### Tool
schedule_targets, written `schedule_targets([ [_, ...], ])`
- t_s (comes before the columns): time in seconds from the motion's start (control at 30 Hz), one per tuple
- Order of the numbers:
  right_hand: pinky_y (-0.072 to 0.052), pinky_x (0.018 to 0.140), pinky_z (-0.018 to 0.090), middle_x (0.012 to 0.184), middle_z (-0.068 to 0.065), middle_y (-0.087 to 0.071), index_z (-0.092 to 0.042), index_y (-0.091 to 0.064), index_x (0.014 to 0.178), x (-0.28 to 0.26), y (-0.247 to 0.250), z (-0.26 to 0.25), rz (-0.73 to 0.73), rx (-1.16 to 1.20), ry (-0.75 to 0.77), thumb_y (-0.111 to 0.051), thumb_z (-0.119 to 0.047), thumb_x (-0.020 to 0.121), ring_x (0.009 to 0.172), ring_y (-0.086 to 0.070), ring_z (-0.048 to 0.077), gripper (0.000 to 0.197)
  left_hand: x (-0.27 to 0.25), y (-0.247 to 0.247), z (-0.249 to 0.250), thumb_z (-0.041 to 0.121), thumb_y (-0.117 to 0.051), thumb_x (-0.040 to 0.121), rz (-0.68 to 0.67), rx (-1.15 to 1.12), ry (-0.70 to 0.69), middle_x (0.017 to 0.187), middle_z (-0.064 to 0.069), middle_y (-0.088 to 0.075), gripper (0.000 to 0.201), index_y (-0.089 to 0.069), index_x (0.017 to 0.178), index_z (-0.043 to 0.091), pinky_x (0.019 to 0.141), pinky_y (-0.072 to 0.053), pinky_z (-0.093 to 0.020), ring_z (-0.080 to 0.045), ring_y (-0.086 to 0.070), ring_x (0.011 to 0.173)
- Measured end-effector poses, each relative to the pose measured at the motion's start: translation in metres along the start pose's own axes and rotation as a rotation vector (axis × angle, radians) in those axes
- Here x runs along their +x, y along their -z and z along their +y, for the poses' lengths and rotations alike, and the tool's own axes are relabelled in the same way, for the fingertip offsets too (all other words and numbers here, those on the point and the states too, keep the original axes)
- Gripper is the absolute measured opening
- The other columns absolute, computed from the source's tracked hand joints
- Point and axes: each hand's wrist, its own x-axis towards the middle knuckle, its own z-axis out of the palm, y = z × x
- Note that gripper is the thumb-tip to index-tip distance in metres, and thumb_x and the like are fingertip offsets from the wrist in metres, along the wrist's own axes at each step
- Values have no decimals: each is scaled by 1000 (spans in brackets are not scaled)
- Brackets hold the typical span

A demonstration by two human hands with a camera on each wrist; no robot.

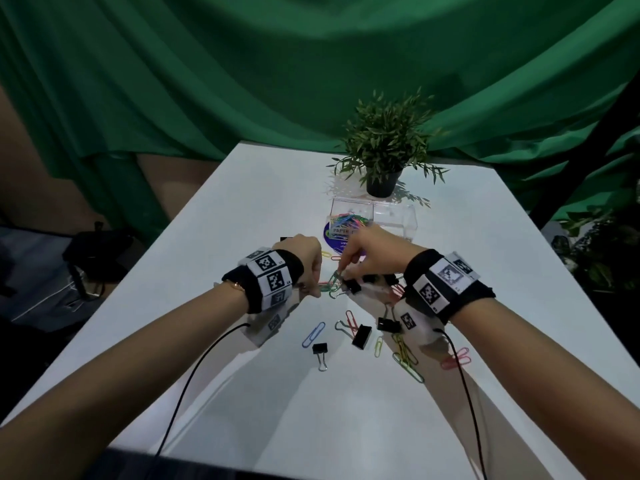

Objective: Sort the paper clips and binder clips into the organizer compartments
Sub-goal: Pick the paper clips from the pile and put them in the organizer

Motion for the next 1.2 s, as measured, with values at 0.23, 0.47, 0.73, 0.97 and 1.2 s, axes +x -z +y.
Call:
schedule_targets([
  [0.23,-51,64,28,80,-10,-73,-27,-79,84,-40,-2,4,-168,-59,-23,-82,-32,68,70,-65,5,17,7,0,-14,34,-90,56,51,-92,-35,107,-6,-64,59,-64,105,14,78,-47,-29,-22,-58,94],
  [0.47,-45,87,29,123,11,-65,-13,-64,123,-34,6,21,25,-126,-153,-54,-13,92,110,-59,28,33,8,2,-2,38,-73,79,-43,80,-143,150,-11,-37,89,-25,149,12,107,-36,-35,-29,-40,135],
  [0.73,-47,85,29,122,8,-67,-17,-69,117,-31,-10,15,-27,-160,-83,-49,-3,86,113,-59,30,39,7,-11,8,31,-49,97,-99,215,-253,160,-8,-18,65,-19,152,17,110,-34,-36,-30,-36,139],
  [0.97,-49,94,36,122,12,-67,-13,-74,105,-56,-5,28,-18,-125,-93,-46,3,80,115,-59,31,41,-4,-13,9,18,-45,98,-49,329,-290,150,-11,-39,53,-28,148,16,98,-44,-36,-33,-47,127],
  [1.2,-47,80,36,105,11,-67,-11,-63,97,-34,-18,17,-85,-172,-125,-45,3,83,98,-60,31,27,-16,-15,20,14,-62,90,106,165,-269,129,-11,-62,53,-48,141,19,96,-45,-31,-27,-57,119],
])
